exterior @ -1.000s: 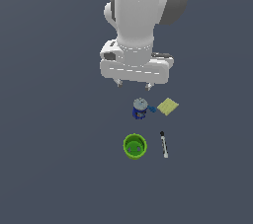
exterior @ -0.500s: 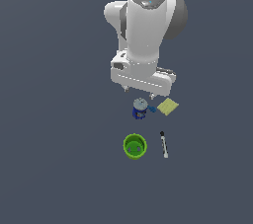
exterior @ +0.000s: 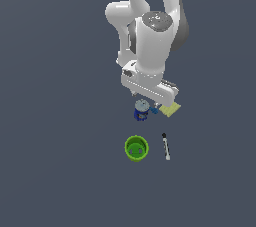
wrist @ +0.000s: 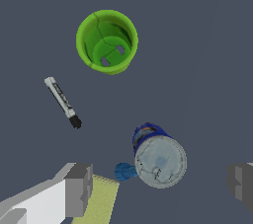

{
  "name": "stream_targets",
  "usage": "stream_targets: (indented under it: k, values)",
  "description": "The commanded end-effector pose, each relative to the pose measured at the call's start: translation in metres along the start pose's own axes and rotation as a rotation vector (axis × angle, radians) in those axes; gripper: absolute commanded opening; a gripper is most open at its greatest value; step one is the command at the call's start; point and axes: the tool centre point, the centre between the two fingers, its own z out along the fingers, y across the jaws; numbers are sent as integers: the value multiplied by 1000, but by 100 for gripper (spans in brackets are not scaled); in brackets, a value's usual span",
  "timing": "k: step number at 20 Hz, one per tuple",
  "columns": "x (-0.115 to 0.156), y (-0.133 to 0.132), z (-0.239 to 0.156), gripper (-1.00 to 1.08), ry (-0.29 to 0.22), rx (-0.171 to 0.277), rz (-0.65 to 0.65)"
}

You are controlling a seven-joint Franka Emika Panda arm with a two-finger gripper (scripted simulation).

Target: Pick up a designated object from a clutter of objects.

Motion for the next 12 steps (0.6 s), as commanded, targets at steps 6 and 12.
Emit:
stream_targets:
  k: [6, 12]
  values:
    - [-19, -6, 31, 100, 1, -4, 151]
    - [-35, -10, 55, 100, 1, -7, 271]
